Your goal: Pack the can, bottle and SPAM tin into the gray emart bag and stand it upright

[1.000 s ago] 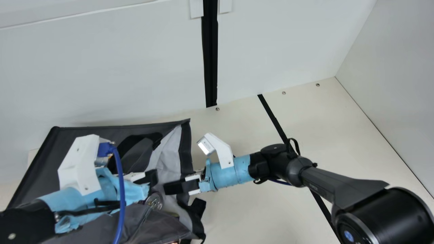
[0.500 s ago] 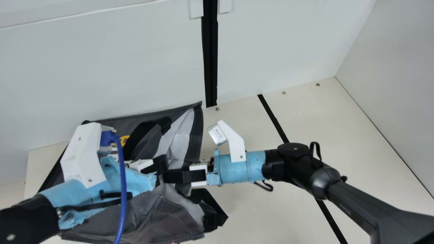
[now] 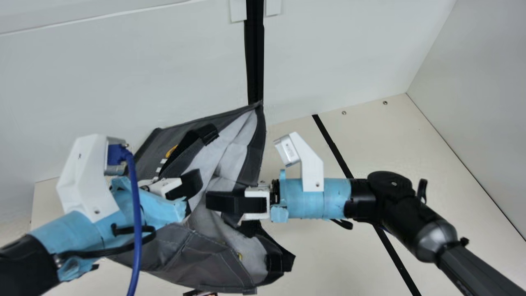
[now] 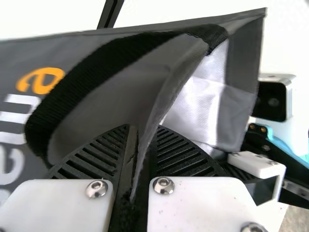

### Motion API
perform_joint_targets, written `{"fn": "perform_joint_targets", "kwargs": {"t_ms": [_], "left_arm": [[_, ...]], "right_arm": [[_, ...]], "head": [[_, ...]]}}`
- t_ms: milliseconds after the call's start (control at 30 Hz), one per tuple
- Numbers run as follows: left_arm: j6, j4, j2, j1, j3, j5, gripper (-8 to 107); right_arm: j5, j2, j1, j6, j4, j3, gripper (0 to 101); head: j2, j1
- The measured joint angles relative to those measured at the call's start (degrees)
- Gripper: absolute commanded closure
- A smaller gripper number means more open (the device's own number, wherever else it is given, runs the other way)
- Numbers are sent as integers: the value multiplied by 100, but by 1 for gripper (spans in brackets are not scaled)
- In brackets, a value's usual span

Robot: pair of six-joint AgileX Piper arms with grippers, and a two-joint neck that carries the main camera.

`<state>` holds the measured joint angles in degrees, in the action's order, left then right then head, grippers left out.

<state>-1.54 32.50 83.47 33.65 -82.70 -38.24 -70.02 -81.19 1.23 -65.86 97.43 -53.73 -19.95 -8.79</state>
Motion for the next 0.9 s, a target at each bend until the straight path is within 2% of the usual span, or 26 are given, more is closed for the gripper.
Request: {"fn": "perform_joint_targets", "kwargs": {"t_ms": [367, 633, 900], "left_arm": [[59, -234, -302, -95, -450, -367, 107], [31, -322, -649, -199, -788, -925, 107], [-4, -365, -982, -368, -1159, -1758, 107]], "right_arm": [[-44, 880, -463, 591, 145, -126, 101], [-44, 1566, -789, 1093, 93, -237, 101], [-49, 2263, -1088, 1686, -141, -395, 101]], "head": [[0, 0], [0, 0], [9, 0]]}}
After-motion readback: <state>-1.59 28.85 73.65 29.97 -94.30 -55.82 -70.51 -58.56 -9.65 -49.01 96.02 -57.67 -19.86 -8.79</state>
